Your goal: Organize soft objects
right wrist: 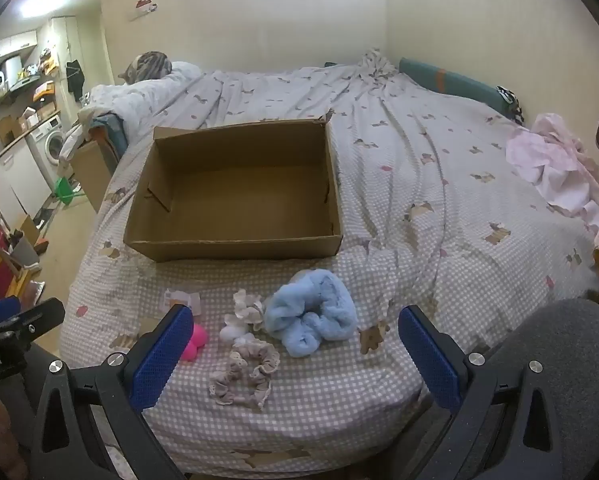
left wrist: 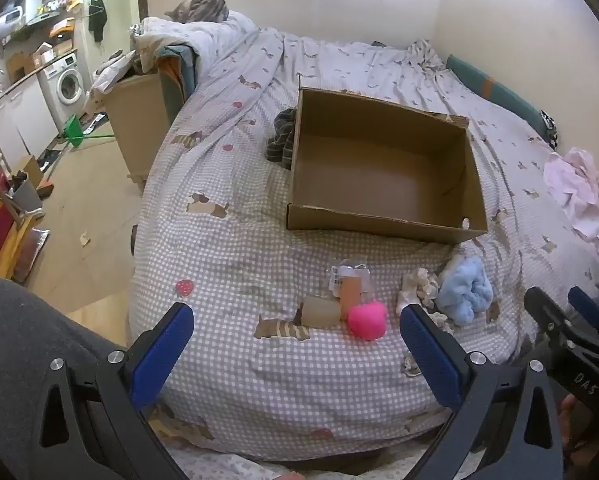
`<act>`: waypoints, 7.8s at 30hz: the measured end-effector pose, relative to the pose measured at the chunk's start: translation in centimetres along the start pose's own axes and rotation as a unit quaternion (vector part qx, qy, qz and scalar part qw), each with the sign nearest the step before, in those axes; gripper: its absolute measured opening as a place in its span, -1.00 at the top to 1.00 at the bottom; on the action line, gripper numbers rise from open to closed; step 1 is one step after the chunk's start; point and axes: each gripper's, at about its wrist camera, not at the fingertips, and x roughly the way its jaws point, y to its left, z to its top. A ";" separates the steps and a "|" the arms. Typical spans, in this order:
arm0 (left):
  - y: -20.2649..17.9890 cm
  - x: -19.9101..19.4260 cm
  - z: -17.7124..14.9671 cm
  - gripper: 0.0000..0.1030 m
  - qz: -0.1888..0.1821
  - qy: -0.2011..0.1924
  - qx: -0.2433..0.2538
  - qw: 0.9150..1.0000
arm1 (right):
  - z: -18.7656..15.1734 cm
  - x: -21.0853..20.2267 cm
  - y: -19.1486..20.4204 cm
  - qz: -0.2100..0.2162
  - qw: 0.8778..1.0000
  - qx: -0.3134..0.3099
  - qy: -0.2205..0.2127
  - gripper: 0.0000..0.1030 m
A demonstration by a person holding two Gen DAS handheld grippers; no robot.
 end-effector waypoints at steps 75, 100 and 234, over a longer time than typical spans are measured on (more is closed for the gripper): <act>0.2 0.7 -0.3 -1.00 0.006 0.012 -0.003 1.000 | 0.0 0.1 0.1 0.011 1.000 0.004 0.004 -1.00; -0.7 0.1 3.4 -0.99 -0.013 0.030 -0.003 0.999 | 4.7 -0.8 -0.8 0.070 0.997 0.021 0.024 -1.00; -2.0 18.4 18.4 0.86 -0.049 0.049 0.030 0.997 | 13.1 13.9 -7.1 0.192 0.975 0.079 0.080 0.59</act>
